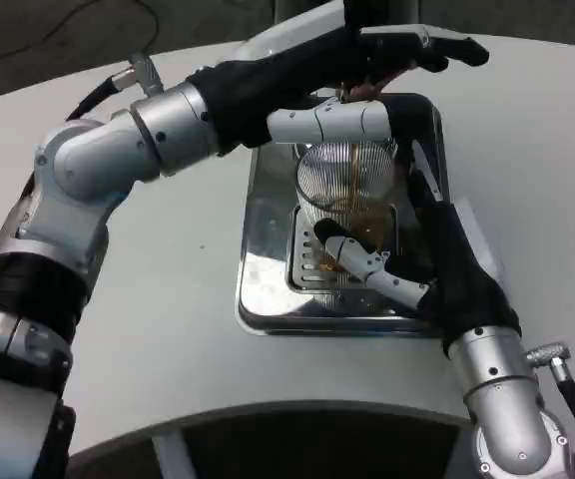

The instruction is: Grasp the cup under the faucet to collect the drink, then remove the cup.

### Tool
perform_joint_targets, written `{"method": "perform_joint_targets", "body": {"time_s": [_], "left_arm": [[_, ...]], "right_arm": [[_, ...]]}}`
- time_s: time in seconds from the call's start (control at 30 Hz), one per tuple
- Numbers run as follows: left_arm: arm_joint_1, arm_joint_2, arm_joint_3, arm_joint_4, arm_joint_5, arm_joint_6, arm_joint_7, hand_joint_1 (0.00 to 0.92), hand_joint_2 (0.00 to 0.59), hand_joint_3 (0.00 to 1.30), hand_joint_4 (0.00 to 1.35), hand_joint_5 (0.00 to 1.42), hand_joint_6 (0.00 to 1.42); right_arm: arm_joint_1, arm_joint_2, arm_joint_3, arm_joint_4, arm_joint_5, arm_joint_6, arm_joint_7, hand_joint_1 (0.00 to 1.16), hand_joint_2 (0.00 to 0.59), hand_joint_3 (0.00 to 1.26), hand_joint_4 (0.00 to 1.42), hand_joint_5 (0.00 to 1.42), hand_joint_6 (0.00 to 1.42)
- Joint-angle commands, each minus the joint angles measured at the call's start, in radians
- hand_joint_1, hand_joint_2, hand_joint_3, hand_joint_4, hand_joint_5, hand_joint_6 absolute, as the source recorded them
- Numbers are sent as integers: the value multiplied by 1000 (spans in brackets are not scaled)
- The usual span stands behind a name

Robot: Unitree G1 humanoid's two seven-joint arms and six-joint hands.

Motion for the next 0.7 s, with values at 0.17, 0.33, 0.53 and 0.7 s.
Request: {"method": "perform_joint_targets", "body": {"time_s": [0.17, 0.33, 0.53, 0.7], "left_arm": [[8, 0, -21, 32, 43, 11, -27, 0, 59, 219, 112, 133, 77], [7, -2, -22, 34, 43, 11, -25, 0, 60, 219, 112, 133, 77], [3, -5, -21, 32, 42, 8, -23, 0, 61, 219, 112, 133, 77], [-1, 0, -19, 33, 41, 8, -26, 0, 61, 219, 112, 133, 77]], "right_arm": [[-25, 24, 5, 49, 16, -6, -10, 680, 236, 0, 0, 4, 0], [-37, 27, 0, 68, 20, -10, -12, 680, 236, 0, 0, 4, 0], [-65, 38, -4, 107, 26, -12, -24, 680, 236, 0, 0, 4, 0], [-85, 46, -1, 134, 34, -18, -34, 680, 236, 0, 0, 4, 0]]}}
